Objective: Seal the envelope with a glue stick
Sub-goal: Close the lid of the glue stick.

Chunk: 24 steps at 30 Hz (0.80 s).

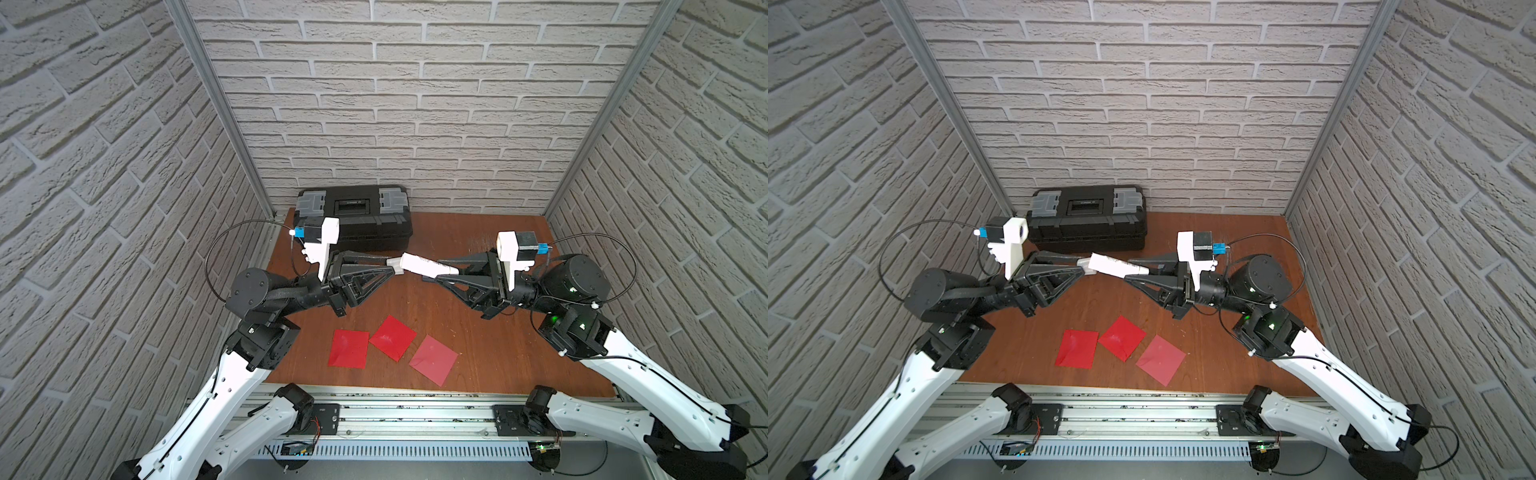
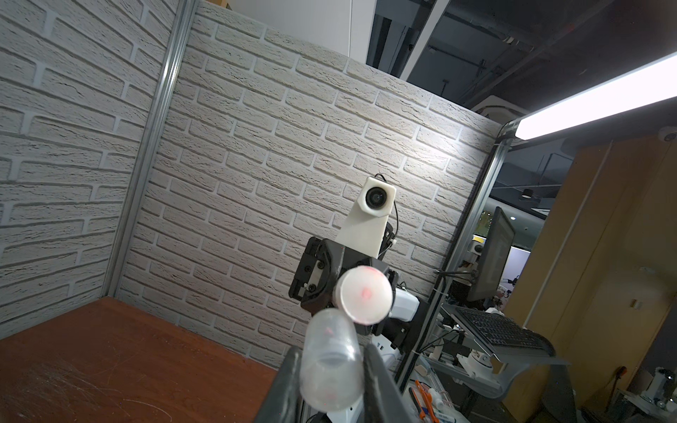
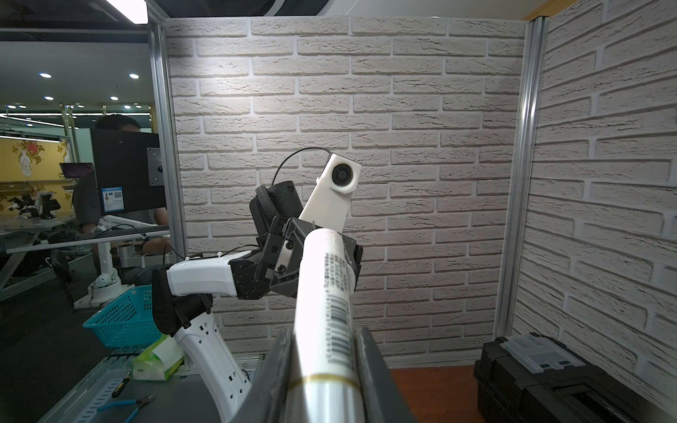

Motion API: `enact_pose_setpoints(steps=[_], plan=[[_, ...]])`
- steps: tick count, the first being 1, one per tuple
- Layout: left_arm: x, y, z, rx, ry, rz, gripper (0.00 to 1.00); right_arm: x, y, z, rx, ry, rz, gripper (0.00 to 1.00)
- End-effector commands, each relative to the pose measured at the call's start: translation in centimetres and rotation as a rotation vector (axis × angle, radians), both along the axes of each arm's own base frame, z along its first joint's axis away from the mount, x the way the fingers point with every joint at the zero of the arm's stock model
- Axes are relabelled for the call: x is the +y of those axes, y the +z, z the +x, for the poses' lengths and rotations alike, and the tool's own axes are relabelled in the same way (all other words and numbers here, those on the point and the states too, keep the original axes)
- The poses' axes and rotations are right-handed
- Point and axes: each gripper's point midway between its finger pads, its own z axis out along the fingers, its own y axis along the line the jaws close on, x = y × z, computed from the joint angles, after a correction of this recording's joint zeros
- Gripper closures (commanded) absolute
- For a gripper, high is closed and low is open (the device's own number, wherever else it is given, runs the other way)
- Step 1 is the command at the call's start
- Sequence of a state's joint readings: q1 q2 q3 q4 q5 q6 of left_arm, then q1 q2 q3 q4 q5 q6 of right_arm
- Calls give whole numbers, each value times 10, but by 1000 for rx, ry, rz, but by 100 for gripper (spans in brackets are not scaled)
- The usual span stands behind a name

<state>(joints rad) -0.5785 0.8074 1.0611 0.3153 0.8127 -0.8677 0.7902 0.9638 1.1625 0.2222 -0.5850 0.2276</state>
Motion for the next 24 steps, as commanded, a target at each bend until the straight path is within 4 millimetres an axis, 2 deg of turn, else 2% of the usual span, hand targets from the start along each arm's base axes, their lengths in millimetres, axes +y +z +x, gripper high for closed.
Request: enact_pose_setpoints(steps=[1,16,24], plan=[[10,23,-21,-112,-16,-56,94,-6,3,-6,-22,-13,12,97],[2,23,-26,-119,-76,-38,94,-1,-7,-5,-11,-12,-26,97],[-2,21,-33,-132,-109,-17,95,-3,-19,-7,-41,-34,-99,97]])
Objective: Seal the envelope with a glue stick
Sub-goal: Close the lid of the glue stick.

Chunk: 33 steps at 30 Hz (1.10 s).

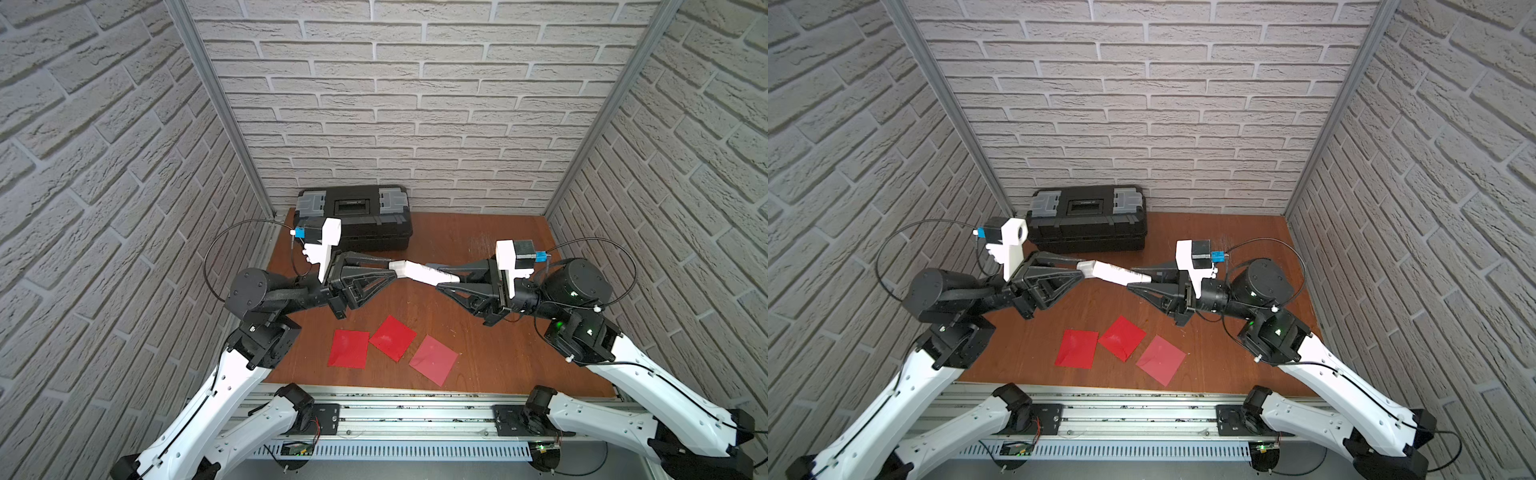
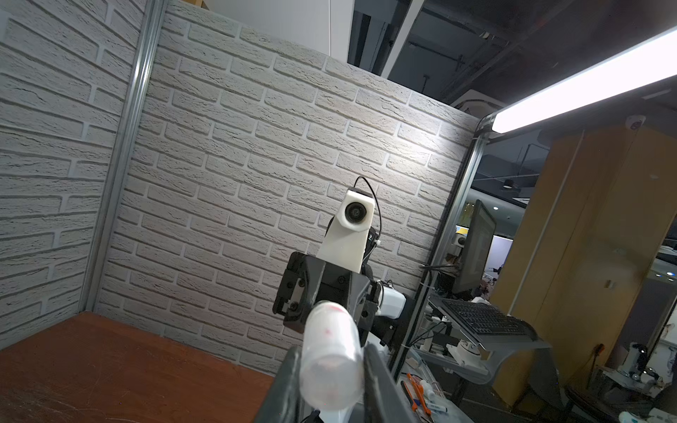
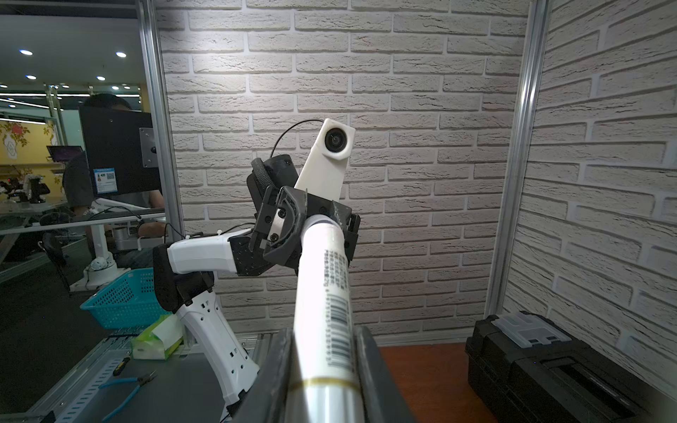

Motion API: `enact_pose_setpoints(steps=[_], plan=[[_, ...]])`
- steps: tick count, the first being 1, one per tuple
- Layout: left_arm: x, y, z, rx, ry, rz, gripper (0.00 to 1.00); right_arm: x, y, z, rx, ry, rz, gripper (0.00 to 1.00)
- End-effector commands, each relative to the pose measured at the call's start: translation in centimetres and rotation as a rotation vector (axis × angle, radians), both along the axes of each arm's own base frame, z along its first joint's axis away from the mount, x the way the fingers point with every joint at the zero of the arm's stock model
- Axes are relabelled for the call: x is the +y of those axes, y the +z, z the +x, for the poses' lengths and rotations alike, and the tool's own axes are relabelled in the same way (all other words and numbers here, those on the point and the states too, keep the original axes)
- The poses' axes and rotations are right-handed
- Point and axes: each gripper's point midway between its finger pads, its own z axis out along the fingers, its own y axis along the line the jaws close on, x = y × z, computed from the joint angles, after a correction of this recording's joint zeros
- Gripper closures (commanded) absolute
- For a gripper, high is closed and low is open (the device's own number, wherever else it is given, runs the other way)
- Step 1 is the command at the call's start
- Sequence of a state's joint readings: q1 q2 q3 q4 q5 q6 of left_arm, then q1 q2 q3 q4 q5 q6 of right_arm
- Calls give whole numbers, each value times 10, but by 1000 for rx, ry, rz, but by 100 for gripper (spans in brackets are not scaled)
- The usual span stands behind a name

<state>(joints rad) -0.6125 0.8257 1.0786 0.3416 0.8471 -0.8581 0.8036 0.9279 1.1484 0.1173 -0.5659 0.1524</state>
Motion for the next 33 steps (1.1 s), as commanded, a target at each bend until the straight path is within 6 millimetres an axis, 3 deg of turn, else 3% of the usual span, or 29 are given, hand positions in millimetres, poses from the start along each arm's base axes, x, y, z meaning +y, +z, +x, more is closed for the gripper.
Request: enact_pose_setpoints(steps=[1,15,33], plan=[[4,15,-21,-92,-50,-12,95,-2,-3,-5,-48,-11,-50,97],[-15,-11,-25,-18,-161,132,95,-20,-20,-40,-130,67,-246,97],[-38,-41,10,88,-49,213,95,-13,-19,-24,-96,18,-239,97]])
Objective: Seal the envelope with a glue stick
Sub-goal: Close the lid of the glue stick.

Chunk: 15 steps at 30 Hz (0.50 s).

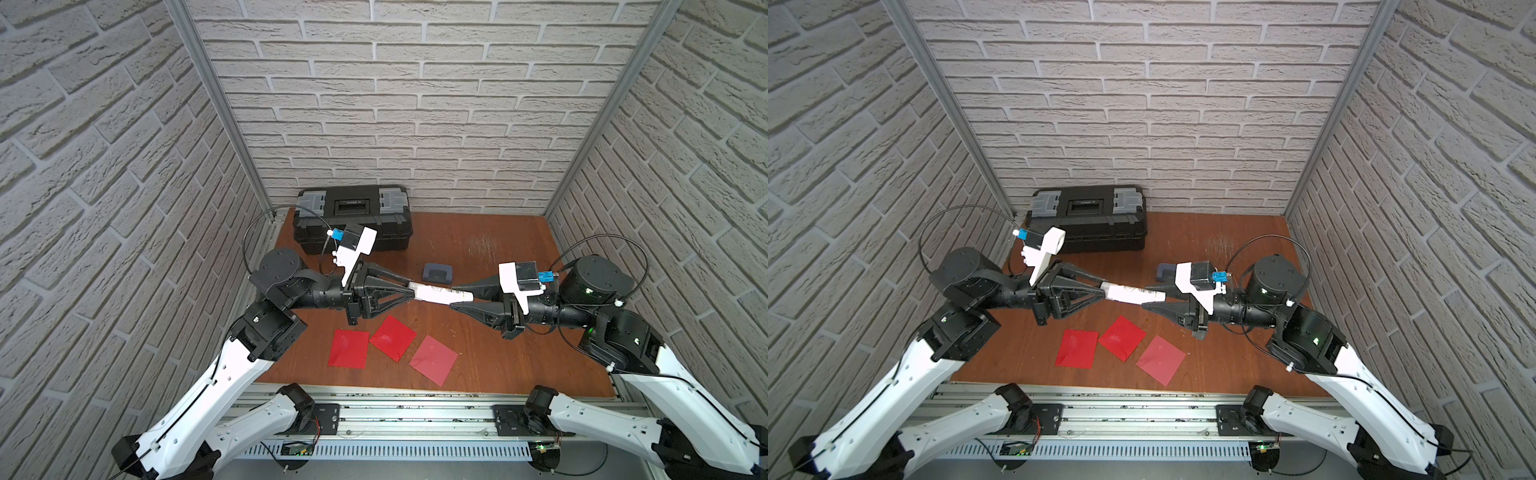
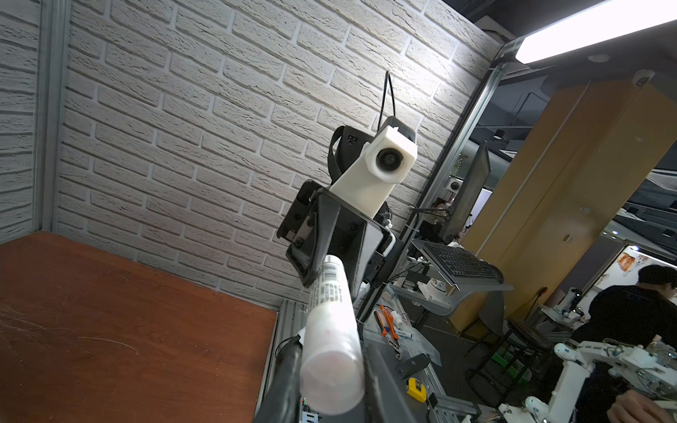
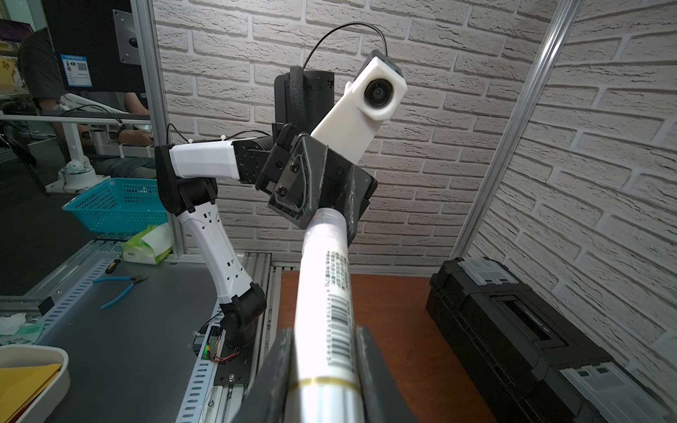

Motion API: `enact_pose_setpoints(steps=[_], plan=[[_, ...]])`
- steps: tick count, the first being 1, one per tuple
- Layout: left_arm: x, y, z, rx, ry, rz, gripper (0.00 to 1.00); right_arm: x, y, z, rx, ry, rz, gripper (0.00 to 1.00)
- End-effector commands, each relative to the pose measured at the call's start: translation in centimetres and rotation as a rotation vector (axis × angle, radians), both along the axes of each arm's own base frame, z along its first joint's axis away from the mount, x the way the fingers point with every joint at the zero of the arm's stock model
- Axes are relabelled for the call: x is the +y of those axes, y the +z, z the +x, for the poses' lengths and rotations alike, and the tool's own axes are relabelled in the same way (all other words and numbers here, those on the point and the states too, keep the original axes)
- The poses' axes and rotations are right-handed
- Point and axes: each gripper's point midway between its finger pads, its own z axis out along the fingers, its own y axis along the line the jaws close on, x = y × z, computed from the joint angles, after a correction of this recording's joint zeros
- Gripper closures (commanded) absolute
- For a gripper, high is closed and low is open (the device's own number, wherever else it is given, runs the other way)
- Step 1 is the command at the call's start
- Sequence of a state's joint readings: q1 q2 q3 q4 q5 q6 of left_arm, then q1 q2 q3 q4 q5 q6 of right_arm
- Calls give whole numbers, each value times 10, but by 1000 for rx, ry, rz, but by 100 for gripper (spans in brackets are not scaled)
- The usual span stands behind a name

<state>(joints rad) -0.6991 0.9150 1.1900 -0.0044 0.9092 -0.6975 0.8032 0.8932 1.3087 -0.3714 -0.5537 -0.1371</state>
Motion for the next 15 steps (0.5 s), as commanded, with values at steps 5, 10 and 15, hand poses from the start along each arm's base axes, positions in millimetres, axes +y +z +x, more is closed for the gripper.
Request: enact_pose_setpoints(steps=[5,10,15], plan=[[-11,-11,16,1,69,8,95,14,8,-4,0,70,37,97],[-24,-22,14,21,36,48,94,22,8,-1,7,80,36,97],[-27,-34,18,45,49,75,94,25,4,0,16,78,28,97]])
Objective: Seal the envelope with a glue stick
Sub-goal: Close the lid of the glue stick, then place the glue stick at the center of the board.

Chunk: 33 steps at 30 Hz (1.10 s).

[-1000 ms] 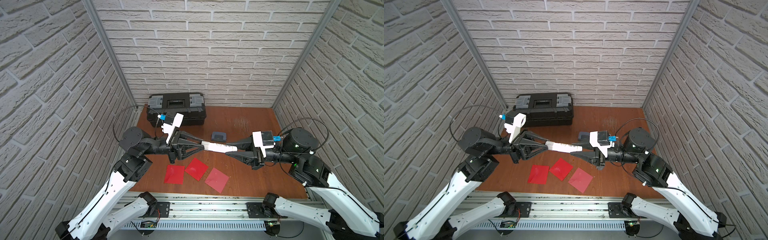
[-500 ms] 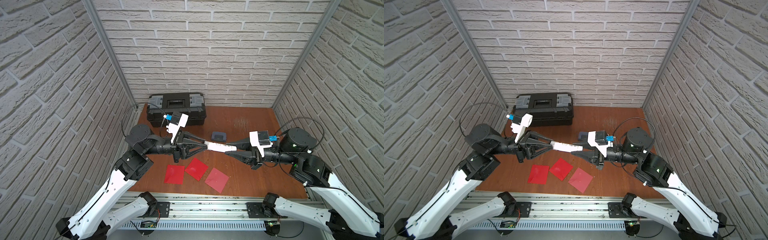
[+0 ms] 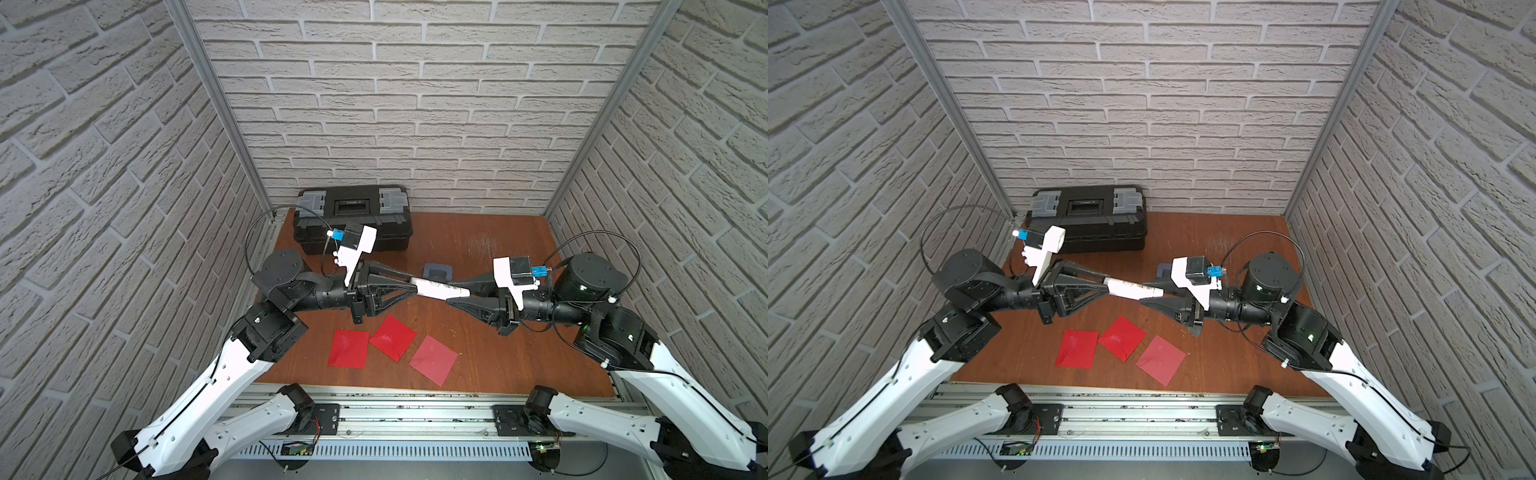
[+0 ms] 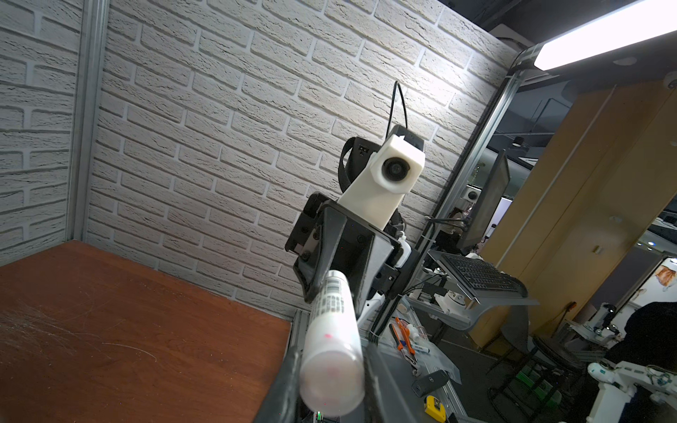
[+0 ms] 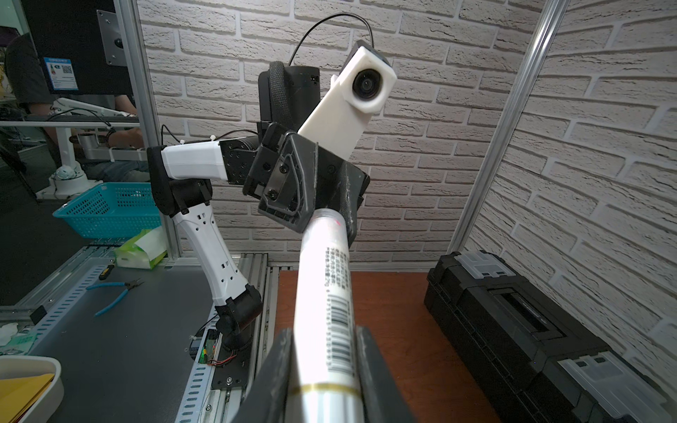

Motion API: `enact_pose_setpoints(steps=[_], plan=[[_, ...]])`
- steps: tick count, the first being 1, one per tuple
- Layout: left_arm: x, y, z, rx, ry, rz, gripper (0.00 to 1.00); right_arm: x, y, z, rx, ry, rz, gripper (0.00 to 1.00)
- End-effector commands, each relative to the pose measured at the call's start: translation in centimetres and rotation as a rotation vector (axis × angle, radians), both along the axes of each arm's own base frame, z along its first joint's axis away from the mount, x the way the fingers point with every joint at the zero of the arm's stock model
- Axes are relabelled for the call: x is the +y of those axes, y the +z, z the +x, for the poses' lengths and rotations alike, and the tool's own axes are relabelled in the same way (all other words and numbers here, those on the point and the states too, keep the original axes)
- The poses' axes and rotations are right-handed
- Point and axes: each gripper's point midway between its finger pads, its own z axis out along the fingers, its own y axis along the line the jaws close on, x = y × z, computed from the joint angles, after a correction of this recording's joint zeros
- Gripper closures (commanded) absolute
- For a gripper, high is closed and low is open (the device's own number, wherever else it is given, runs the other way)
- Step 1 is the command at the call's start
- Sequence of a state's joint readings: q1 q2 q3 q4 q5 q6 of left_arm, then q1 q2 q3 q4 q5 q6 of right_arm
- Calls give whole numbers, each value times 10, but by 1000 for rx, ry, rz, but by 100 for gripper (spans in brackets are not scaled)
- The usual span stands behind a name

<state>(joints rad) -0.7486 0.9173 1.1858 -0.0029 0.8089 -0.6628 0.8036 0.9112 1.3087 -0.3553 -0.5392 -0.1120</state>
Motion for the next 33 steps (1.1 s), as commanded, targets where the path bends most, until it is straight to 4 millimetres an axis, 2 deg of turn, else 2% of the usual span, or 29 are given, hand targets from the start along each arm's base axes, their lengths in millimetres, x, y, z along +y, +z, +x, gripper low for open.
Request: enact_pose_setpoints(steps=[1,5,6,9,14,16,21,24,27,31,33], plan=[[-21,-36,13,68,-5,87,94,21,4,-6,-7,86,24,97],[-20,-39,14,64,5,97,94,19,0,-2,-2,50,14,97],[-17,-39,14,57,23,103,91,16,-3,2,-1,18,8,97],[-3,-41,25,22,155,143,75,2,-16,16,11,-106,-4,97],[37,-39,46,-18,417,168,49,-25,-47,30,66,-285,18,97],[53,-44,59,-10,528,181,40,-35,-73,38,127,-361,33,97],[73,-67,82,44,694,226,35,-57,-150,56,247,-535,19,97],[75,-87,93,96,732,260,34,-80,-198,71,303,-704,-14,97],[71,-106,103,137,746,270,34,-91,-239,82,301,-797,-29,97],[65,-132,117,203,767,280,34,-102,-281,93,307,-895,-46,93],[63,-142,122,230,772,282,34,-108,-296,99,310,-947,-50,91]])
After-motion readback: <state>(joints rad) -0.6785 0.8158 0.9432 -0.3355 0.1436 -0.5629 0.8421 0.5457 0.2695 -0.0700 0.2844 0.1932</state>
